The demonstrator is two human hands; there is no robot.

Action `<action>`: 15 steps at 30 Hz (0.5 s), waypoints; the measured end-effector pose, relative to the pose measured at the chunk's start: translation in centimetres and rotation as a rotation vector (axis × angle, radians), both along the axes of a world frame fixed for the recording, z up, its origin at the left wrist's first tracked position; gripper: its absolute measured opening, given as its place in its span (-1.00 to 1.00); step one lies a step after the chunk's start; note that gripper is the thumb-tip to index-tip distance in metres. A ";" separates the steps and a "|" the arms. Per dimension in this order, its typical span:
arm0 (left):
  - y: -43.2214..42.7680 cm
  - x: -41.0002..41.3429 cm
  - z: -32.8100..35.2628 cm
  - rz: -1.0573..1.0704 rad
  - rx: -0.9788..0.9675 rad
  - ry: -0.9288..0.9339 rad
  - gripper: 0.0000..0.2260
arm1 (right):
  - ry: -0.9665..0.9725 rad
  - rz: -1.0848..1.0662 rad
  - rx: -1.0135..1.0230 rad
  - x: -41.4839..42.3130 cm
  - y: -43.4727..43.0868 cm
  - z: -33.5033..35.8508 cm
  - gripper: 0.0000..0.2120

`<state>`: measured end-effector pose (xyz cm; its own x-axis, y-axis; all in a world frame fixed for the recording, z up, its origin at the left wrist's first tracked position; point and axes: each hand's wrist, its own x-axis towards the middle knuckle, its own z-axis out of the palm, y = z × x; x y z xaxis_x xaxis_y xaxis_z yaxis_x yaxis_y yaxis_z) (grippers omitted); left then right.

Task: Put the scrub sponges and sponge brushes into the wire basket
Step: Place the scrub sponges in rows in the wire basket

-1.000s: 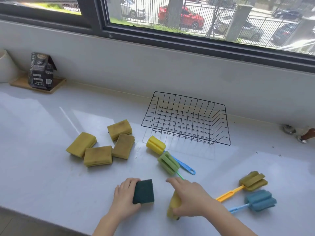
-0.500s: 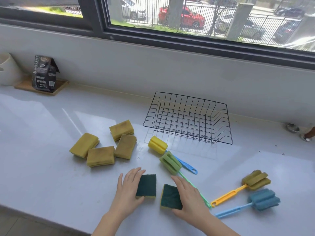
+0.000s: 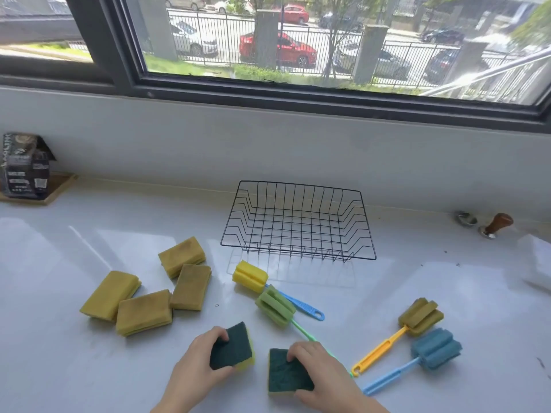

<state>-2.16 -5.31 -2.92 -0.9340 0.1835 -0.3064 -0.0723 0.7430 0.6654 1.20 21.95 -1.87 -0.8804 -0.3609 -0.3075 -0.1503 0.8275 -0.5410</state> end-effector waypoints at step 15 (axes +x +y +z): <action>1.5 -15.0 8.8 -0.094 0.161 0.215 -0.64 | 0.014 -0.352 -0.422 -10.7 5.3 7.9 -0.62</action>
